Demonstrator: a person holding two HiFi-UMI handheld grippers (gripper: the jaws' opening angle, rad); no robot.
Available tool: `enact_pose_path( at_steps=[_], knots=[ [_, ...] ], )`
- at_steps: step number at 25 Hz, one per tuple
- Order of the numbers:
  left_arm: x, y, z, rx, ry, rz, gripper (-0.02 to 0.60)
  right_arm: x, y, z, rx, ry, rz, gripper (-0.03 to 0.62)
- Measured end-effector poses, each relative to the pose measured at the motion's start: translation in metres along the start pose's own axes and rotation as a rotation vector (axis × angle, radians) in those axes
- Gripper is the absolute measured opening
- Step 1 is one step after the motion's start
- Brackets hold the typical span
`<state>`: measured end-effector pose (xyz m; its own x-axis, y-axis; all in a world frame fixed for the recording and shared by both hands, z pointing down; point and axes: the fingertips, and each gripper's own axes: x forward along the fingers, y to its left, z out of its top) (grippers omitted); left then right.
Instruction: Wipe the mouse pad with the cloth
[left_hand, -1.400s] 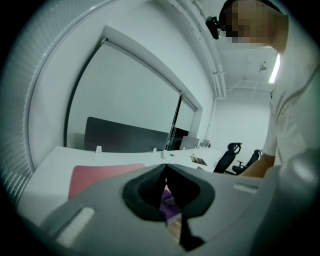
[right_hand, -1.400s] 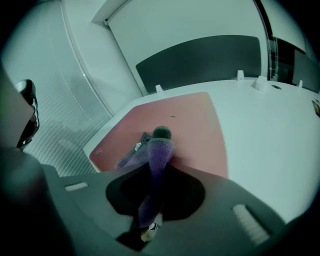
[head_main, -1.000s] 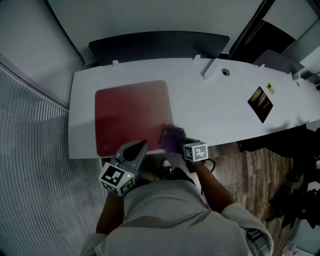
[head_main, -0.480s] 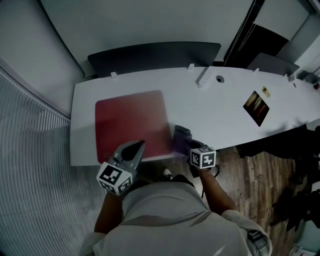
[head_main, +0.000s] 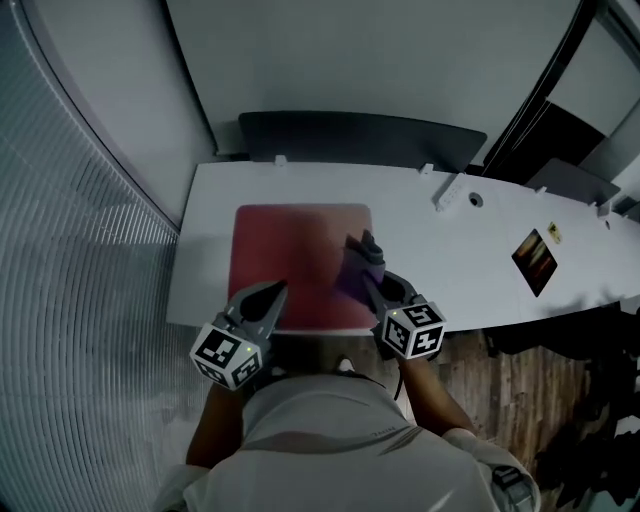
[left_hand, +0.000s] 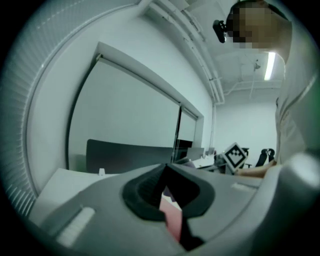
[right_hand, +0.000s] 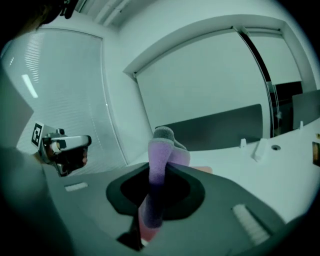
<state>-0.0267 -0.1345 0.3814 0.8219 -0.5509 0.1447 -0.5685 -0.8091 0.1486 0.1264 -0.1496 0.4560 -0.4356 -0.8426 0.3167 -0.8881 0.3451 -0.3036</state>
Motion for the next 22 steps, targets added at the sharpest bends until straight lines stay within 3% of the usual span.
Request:
enact_pose_path(
  at_steps=[5, 10, 17, 22],
  knots=[
    [-0.046, 0.041, 0.019, 0.018, -0.06, 0.116, 0.0, 0.019, 0.056, 0.048, -0.12, -0.103, 0.072, 0.051],
    [-0.078, 0.069, 0.024, 0.012, -0.084, 0.192, 0.0, 0.047, 0.092, 0.058, -0.171, -0.108, 0.147, 0.049],
    [-0.091, 0.083, 0.023, 0.011, -0.081, 0.214, 0.0, 0.058, 0.111, 0.059, -0.183, -0.104, 0.18, 0.049],
    [-0.079, 0.078, 0.02, 0.055, -0.053, 0.189, 0.0, 0.055, 0.104, 0.054, -0.181, -0.091, 0.162, 0.049]
  ],
)
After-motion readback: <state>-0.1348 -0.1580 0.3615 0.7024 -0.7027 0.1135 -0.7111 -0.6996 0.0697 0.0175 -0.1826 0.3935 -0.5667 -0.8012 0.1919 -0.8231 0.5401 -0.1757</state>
